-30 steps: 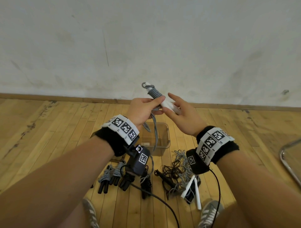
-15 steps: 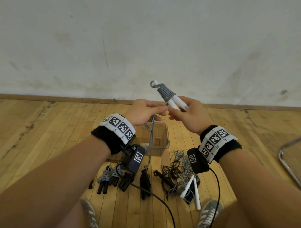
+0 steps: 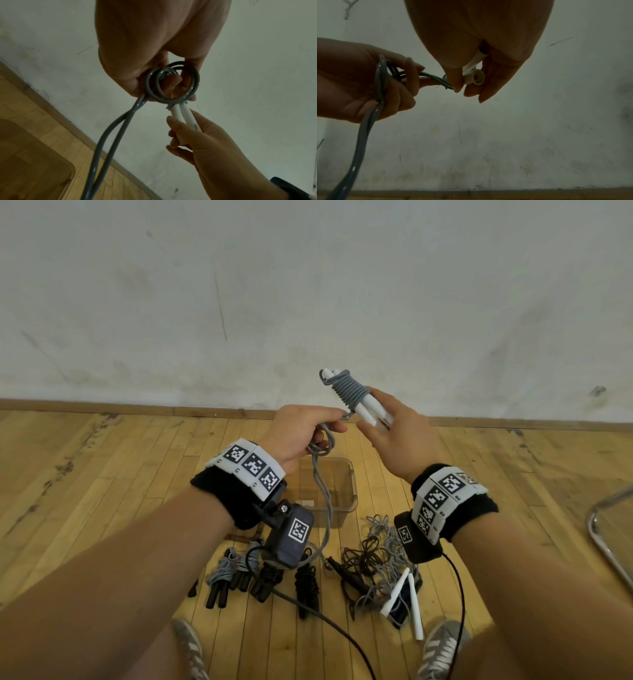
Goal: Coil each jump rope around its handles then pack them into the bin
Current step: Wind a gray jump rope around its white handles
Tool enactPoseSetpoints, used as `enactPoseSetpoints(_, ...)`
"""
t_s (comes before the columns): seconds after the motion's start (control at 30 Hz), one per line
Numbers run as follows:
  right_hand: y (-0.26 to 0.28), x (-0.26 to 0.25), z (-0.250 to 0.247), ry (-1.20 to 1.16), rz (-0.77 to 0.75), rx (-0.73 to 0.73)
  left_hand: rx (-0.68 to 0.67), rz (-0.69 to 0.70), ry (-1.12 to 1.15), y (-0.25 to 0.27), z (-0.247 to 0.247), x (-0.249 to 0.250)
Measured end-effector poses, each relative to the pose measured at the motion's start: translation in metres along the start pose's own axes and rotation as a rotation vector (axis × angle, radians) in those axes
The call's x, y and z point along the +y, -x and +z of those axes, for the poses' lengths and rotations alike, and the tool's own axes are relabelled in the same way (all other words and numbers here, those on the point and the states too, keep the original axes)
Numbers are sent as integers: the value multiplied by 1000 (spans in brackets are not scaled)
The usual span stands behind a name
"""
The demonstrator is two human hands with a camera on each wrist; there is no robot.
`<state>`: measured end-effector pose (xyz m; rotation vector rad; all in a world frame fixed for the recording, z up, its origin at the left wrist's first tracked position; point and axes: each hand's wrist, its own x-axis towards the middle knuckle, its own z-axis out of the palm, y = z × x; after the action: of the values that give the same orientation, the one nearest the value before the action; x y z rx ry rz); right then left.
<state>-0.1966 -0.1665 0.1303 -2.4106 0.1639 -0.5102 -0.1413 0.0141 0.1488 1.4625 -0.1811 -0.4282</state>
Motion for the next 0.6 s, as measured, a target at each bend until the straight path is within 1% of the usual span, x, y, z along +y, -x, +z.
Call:
enactPoseSetpoints(0.03, 1, -2, 1, 7, -3, -13, -3, -4, 7, 0, 0, 1)
enactPoseSetpoints(0.13, 3, -7, 10, -100, -11, -70, -5, -15, -2, 1, -2, 2)
enactPoseSetpoints(0.23, 5, -3, 20, -118, -94, -99, 4, -20, -30, 0, -4, 0)
enactPoseSetpoints(0.3, 4, -1, 22, -124, -114, -125, 11, -16, -48, 1, -5, -1)
enactPoseSetpoints(0.37, 3, 1, 22, -173, -113, -148, 23, -13, -46, 0, -5, -3)
enactPoseSetpoints(0.47, 2, 1, 20, -168, -76, -159, 39, 13, -35, -1, -5, -5)
enactPoseSetpoints(0.6, 3, -4, 20, -171, -52, -112, 82, 69, -72, 0, -3, -5)
